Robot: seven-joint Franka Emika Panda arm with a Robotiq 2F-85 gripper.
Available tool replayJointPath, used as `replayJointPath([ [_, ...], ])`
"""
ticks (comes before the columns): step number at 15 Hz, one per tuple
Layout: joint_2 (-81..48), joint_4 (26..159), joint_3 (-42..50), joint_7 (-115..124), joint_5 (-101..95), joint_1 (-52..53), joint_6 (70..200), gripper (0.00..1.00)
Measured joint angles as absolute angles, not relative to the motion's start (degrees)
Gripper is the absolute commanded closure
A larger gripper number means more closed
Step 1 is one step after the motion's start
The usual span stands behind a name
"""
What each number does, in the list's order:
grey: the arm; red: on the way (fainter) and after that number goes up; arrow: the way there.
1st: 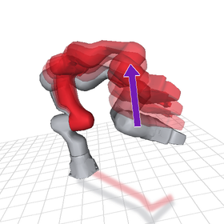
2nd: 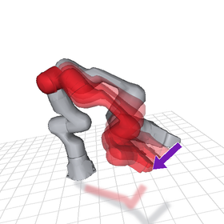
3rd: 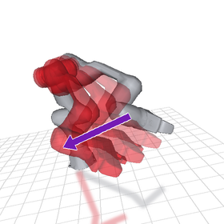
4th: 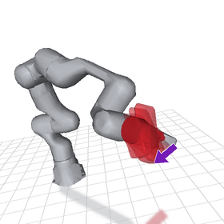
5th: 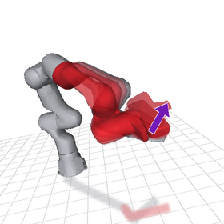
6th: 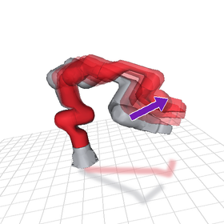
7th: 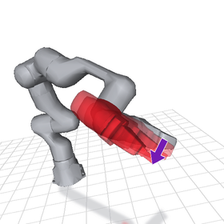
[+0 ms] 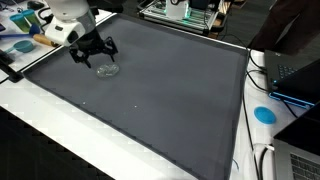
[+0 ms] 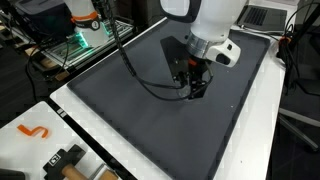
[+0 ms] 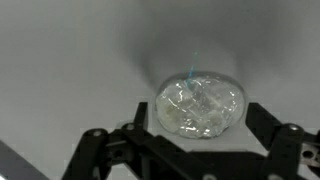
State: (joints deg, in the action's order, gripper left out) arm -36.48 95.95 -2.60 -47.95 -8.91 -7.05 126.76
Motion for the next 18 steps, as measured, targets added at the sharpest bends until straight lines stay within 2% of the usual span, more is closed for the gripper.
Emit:
replayJointPath([
  [7, -36.5, 98.2, -3.2, -49.8, -8.8, -6.9, 129.1, 0.00],
  [8, -36.5, 98.3, -3.2, -49.8, -8.8, -6.9, 129.4, 0.04],
  [9, -36.5, 98.4, -3.2, -49.8, -8.8, -6.9, 129.7, 0.20],
  [10, -36.5, 98.6, -3.2, -49.8, -8.8, -6.9, 130.2, 0.28],
  [11, -36.5, 98.8, -3.2, -49.8, -8.8, -6.9, 130.7, 0.30],
  [13, -36.5, 99.3, -3.2, -49.8, -8.8, -6.9, 131.6, 0.48],
  [18, -36.5, 99.4, -3.2, -49.8, -8.8, -7.0, 132.7, 0.84],
])
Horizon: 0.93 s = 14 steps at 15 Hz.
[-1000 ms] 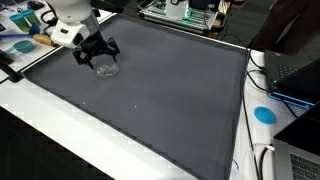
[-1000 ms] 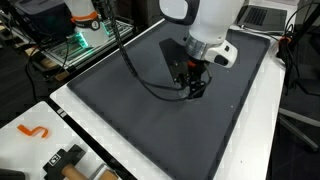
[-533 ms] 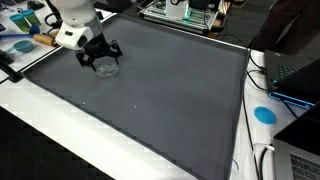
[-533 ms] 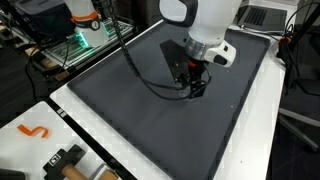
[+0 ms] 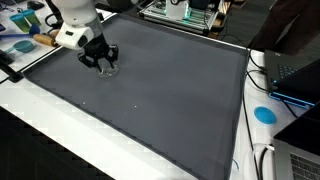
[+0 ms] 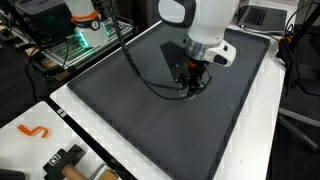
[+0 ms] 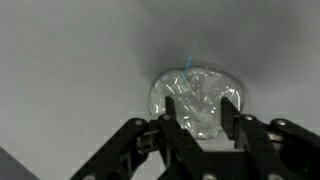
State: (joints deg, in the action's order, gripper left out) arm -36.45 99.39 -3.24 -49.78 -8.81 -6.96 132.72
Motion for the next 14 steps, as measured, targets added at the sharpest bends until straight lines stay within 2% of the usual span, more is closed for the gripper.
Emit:
replayJointPath([
  [2, -36.4, 99.4, -3.2, -49.8, -8.8, -7.0, 132.9, 0.99],
  [14, -36.2, 99.4, -3.3, -50.3, -8.8, -6.9, 133.1, 0.99],
])
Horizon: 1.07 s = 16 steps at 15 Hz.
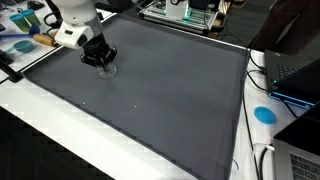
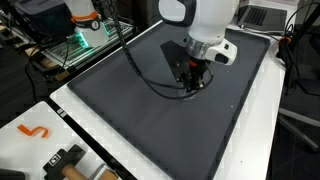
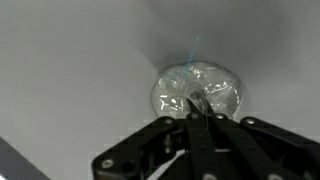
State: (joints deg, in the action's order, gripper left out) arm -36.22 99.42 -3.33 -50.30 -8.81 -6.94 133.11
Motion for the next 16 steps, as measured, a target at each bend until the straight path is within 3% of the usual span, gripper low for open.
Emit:
replayJointPath([
  [1, -36.2, 99.4, -3.3, -50.5, -8.8, -6.9, 133.1, 0.71],
  [2, -36.2, 99.4, -3.3, -50.6, -8.8, -6.9, 133.1, 0.71],
  [4, -36.2, 99.4, -3.3, -50.6, -8.8, -6.9, 133.1, 0.59],
  [11, -36.3, 99.4, -3.3, -50.6, -8.8, -6.9, 133.1, 0.05],
  [12, -36.3, 99.4, -3.3, -50.6, -8.8, -6.9, 133.1, 0.00],
  [16, -36.3, 99.4, -3.3, -50.6, -8.8, -6.9, 133.0, 0.00],
])
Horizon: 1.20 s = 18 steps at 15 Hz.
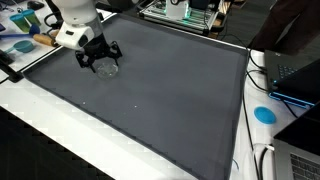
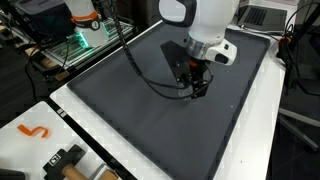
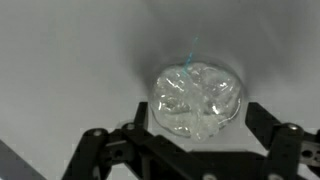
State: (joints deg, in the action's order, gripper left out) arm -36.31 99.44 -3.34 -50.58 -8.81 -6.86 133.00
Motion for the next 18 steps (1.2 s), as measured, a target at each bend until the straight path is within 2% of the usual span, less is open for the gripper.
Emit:
replayJointPath([
  [9, -34.3, 98.8, -3.4, -47.1, -8.8, -5.4, 129.8, 0.00],
  [18, -33.5, 93.9, -2.9, -31.0, -12.3, 0.4, 122.7, 0.00],
])
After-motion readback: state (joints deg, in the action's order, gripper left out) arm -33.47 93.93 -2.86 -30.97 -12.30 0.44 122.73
